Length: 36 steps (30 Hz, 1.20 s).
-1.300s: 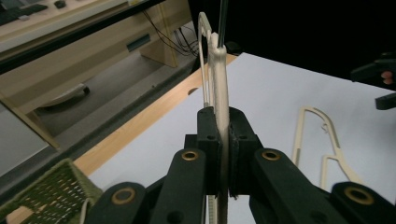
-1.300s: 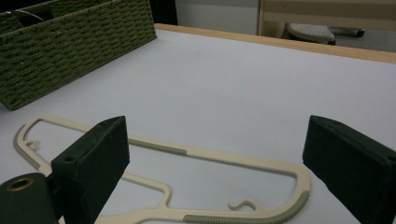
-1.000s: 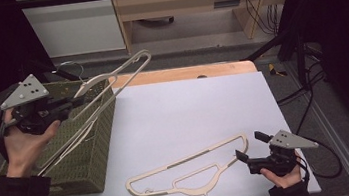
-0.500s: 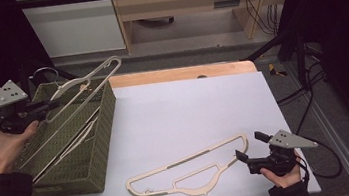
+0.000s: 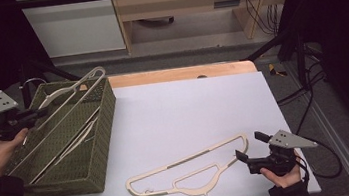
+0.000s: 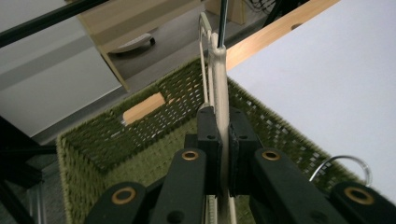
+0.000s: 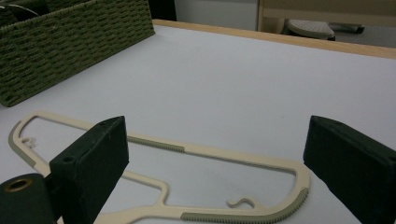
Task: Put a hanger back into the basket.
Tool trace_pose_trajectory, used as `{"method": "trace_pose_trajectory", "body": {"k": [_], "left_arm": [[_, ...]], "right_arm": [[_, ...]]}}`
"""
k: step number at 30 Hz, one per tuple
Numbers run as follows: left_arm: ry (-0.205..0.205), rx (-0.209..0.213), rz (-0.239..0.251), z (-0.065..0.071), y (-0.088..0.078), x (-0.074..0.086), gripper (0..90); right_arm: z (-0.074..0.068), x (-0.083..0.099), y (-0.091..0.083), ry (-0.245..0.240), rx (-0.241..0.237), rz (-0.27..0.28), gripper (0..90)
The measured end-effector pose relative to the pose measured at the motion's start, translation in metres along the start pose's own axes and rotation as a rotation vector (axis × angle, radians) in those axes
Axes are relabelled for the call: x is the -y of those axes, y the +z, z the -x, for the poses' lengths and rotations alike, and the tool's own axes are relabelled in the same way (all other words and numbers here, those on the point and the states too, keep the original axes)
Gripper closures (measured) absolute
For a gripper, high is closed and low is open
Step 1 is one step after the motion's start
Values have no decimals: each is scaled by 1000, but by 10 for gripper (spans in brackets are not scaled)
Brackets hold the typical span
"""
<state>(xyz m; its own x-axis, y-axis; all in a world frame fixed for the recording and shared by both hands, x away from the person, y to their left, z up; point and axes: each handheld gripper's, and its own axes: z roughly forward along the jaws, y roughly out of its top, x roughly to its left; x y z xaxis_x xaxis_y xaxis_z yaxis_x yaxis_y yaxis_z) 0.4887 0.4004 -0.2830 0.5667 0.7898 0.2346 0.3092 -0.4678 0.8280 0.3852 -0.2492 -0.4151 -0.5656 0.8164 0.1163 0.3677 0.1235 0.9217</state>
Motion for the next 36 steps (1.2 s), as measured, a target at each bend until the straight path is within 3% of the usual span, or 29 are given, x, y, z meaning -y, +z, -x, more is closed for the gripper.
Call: {"method": "trace_pose_trajectory", "body": {"k": [7, 11, 12, 16, 21, 23, 27, 31, 36], "left_arm": [[26, -13, -53, -5, 9, 21, 856], [60, -4, -107, -1, 18, 31, 856], [42, -4, -94, 1, 22, 34, 855], [42, -4, -110, 6, 34, 46, 856], [69, -8, -170, 10, 47, 64, 856], [34, -11, -145, 12, 51, 70, 855], [41, -11, -183, 16, 56, 79, 853], [47, 18, -211, 19, 55, 78, 840], [-2, 61, -210, 26, 55, 76, 801]], "right_arm": [[0, 0, 1, 2, 0, -1, 73], [0, 1, 1, 0, 0, -3, 73], [0, 1, 1, 1, 0, -3, 73], [0, 1, 1, 0, 0, -4, 73], [0, 1, 1, 1, -1, -4, 73], [0, 1, 1, 0, -2, -5, 73], [0, 1, 1, 0, -3, -7, 73], [-1, 1, 2, 2, -2, -7, 73], [-2, 1, 2, 0, -1, -6, 73]]}}
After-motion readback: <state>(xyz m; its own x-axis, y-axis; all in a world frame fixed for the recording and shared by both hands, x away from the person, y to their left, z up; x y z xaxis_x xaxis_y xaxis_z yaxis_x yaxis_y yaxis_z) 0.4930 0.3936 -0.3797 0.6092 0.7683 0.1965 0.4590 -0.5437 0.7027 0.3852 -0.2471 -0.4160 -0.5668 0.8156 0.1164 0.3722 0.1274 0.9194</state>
